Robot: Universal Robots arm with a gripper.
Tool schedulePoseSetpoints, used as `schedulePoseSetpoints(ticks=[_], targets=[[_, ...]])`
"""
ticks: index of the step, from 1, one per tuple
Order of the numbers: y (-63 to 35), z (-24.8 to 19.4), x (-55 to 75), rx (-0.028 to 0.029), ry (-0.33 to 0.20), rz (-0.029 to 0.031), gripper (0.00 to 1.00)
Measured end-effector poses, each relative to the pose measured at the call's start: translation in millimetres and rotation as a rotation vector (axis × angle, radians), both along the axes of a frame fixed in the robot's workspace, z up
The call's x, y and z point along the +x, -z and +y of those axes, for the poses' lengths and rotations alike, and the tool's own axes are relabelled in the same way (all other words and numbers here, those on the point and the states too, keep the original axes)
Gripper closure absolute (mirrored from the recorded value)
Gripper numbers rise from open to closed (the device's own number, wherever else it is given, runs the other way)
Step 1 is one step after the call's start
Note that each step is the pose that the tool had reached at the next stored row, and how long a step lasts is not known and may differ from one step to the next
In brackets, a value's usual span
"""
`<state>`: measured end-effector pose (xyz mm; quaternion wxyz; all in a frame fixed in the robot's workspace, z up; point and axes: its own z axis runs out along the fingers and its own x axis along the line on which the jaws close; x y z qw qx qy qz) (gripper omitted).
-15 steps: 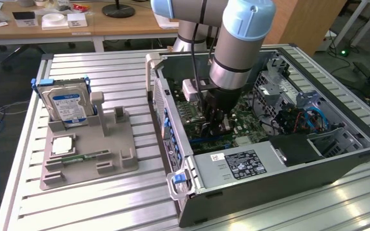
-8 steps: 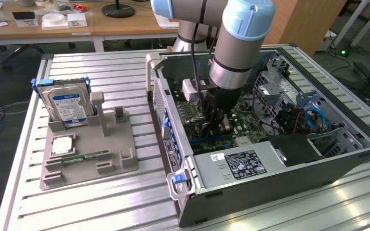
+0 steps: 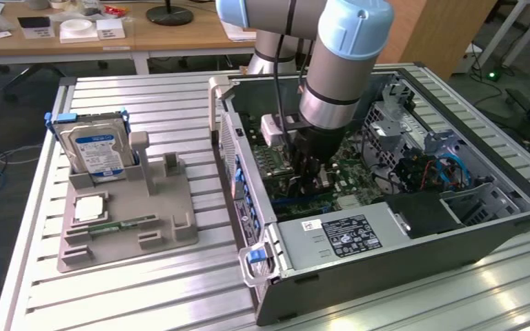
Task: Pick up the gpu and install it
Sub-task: 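Insert the gpu into the slot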
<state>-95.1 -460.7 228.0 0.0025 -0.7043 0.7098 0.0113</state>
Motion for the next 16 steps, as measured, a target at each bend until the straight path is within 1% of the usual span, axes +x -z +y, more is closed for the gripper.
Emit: schedulePoseSetpoints(ticks=[16], targets=[[1.3, 0.0, 0.0, 0.0000, 0.000, 0.0000, 0.72]])
